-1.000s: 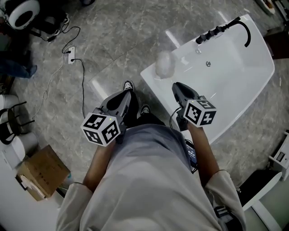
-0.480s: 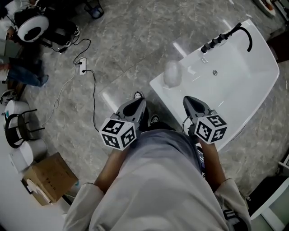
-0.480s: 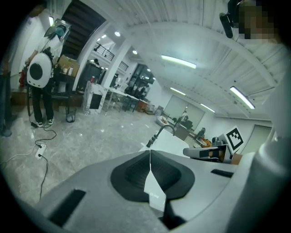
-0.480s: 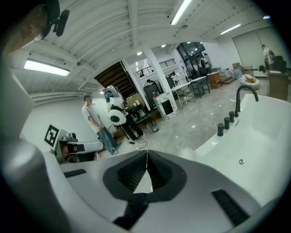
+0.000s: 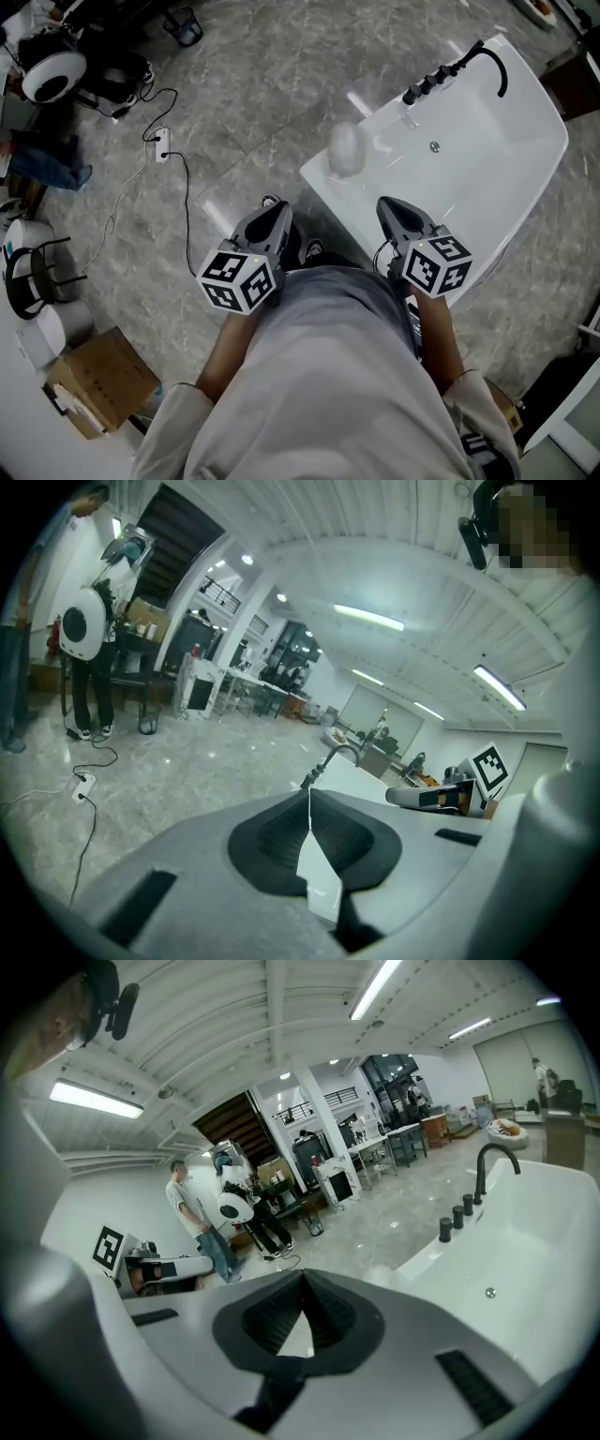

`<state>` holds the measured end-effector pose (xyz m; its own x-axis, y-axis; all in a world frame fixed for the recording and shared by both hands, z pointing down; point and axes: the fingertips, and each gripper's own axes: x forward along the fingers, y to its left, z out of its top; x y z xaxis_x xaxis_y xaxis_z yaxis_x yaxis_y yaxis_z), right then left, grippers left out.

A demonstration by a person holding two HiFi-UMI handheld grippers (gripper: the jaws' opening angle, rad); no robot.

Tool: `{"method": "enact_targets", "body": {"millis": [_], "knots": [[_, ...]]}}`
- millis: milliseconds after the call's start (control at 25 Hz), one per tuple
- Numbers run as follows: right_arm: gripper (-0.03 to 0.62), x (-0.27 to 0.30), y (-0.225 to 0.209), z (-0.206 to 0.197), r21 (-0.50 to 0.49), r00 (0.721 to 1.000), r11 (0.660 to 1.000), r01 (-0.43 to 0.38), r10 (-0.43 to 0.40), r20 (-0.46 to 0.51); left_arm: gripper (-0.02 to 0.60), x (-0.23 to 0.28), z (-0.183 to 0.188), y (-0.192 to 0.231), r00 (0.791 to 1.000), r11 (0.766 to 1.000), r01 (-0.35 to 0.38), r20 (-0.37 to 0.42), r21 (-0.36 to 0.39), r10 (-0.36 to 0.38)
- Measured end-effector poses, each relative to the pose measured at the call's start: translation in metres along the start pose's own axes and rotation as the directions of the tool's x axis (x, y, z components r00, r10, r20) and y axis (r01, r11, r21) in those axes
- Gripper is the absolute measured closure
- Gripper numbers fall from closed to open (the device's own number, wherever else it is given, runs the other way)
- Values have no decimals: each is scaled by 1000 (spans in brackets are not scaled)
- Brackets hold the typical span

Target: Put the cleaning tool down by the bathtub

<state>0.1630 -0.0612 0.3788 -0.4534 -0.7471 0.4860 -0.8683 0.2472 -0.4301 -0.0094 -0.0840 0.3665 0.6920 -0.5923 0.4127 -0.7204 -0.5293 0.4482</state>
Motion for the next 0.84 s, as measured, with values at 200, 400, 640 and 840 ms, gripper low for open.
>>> {"method": "enact_targets", "body": {"millis": [200, 400, 640, 840], "knots": [[583, -6, 3, -1, 15, 1000, 1000, -5, 5, 14, 571, -7, -6, 0, 1000, 1000, -12, -18, 15, 12], [583, -8, -1, -4, -3, 1000, 1000, 14, -14, -11, 571, -7, -10, -2, 999, 1000, -5, -42, 25, 6], [583, -9, 3, -4, 6, 1000, 1000, -22, 22, 3, 571, -7, -17, 0, 997, 999, 6, -78, 31, -3], [582, -3, 5, -6, -54, 999, 998, -28, 26, -28, 571, -7, -19, 8, 997, 1000, 9, -82, -6, -9]]}}
